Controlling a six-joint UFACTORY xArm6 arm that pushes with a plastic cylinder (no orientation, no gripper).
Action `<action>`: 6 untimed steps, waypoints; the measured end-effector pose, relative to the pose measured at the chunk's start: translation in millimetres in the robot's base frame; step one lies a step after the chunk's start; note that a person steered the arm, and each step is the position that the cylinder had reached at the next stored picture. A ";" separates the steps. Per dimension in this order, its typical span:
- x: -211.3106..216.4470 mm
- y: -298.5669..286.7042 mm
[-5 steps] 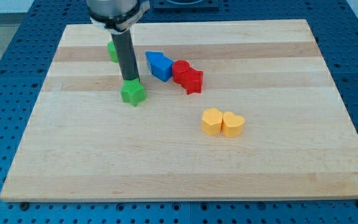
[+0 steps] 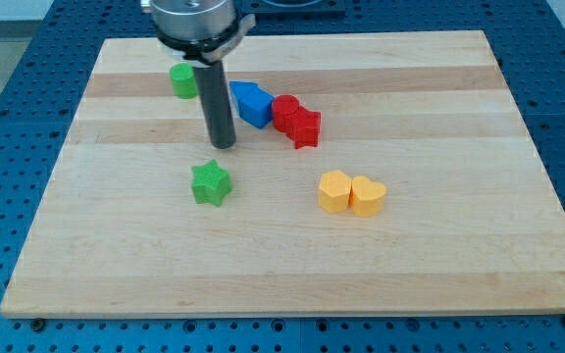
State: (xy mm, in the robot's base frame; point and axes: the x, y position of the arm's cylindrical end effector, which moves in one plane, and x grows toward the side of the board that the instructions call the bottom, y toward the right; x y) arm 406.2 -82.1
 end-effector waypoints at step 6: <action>-49.7 -48.2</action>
State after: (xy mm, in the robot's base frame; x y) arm 356.5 -130.3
